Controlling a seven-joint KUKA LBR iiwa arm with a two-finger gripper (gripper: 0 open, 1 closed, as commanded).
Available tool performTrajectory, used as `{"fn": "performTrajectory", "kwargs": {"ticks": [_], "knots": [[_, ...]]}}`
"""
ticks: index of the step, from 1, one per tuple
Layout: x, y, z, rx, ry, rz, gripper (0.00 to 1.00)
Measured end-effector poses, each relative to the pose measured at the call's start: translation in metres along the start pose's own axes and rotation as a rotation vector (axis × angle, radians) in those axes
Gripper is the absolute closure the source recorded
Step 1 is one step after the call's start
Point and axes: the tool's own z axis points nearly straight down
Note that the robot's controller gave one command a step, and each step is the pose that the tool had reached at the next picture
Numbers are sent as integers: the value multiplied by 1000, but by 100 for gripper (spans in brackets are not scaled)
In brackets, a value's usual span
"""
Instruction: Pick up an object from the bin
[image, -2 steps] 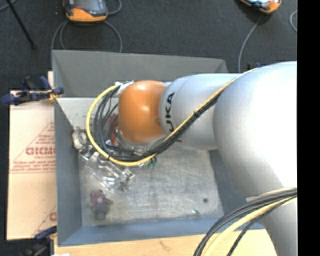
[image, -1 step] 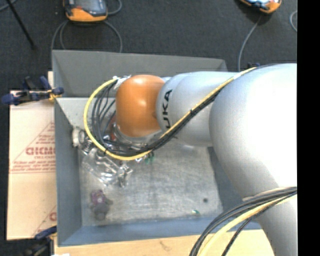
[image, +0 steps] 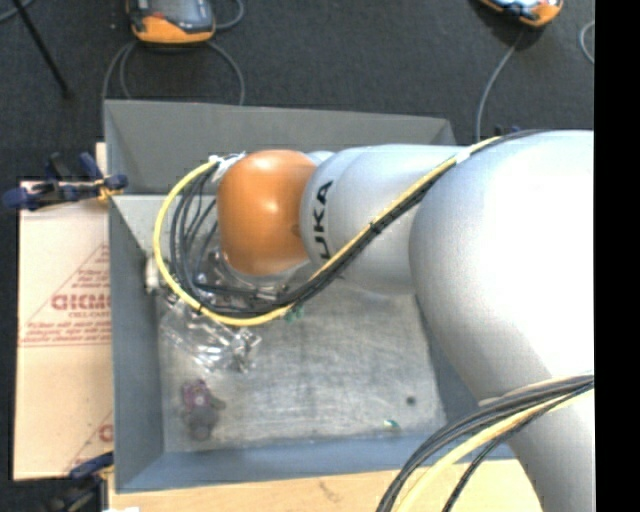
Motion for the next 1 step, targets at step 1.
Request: {"fn": "performTrajectory", "kwargs": {"ticks": [1], "knots": [[0,0,0,-1,1,3,100]]}}
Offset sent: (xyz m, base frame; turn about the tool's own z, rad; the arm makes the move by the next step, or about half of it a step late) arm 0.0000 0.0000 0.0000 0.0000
